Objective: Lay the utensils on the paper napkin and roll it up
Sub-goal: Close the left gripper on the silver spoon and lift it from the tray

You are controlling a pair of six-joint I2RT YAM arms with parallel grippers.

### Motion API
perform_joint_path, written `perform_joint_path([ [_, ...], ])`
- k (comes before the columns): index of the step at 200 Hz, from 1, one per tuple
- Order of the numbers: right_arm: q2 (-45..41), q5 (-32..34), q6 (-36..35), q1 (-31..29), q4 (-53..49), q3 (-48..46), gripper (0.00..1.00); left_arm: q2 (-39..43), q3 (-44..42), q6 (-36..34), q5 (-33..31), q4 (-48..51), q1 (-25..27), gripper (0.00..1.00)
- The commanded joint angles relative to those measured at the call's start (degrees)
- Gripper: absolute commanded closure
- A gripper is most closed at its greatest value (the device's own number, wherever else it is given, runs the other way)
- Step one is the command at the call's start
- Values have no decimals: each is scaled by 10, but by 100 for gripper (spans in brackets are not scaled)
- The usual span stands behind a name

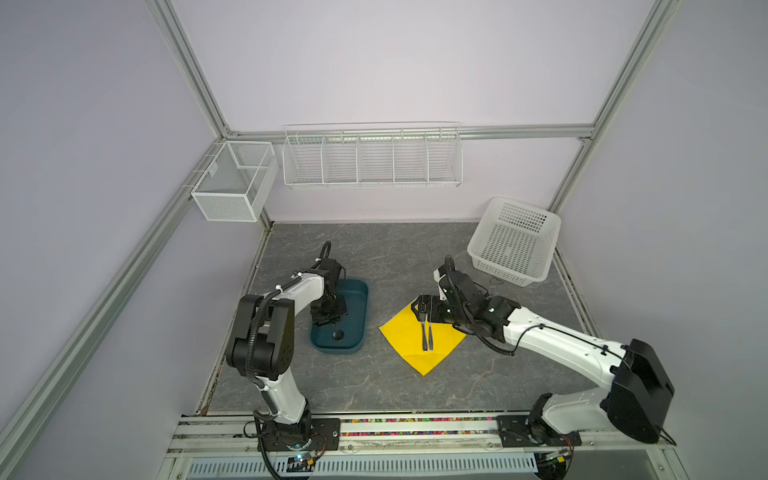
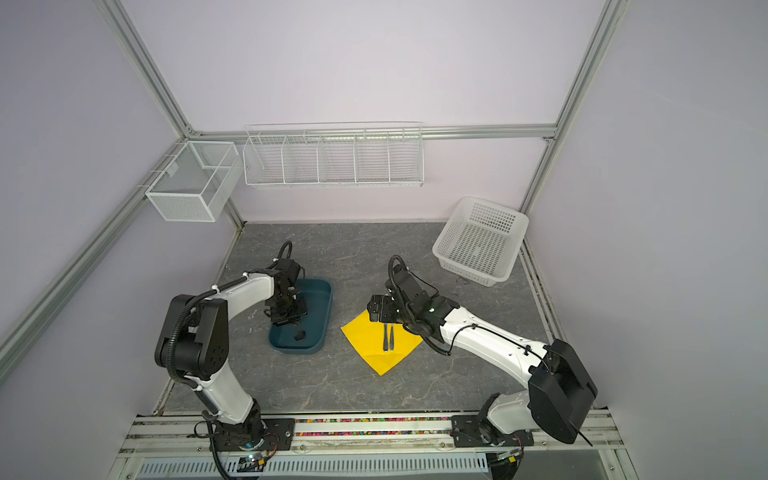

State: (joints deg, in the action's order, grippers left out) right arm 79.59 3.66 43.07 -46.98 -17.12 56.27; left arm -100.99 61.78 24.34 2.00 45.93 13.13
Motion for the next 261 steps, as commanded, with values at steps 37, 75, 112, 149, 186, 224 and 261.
perform_joint_path([
  [37,3,8,0,-4,-3,12,11,60,-26,2,27,-32,-1,100],
  [75,1,7,4,-4,1,9,11,105,-38,12,22,-39,-1,100],
  [112,1,7,2,-4,0,9,11,128,-47,23,26,-49,-1,100],
  [149,3,-4,-3,-4,9,9,11,145,-53,31,43,-62,-1,100],
  [186,9,-35,-13,-4,36,9,11,166,-60,74,69,-66,-1,100],
  [224,46,-113,-10,-17,116,16,6,214,-73,123,89,-81,-1,100],
  [261,116,-155,20,-43,181,54,8,246,-88,168,113,-91,-1,100],
])
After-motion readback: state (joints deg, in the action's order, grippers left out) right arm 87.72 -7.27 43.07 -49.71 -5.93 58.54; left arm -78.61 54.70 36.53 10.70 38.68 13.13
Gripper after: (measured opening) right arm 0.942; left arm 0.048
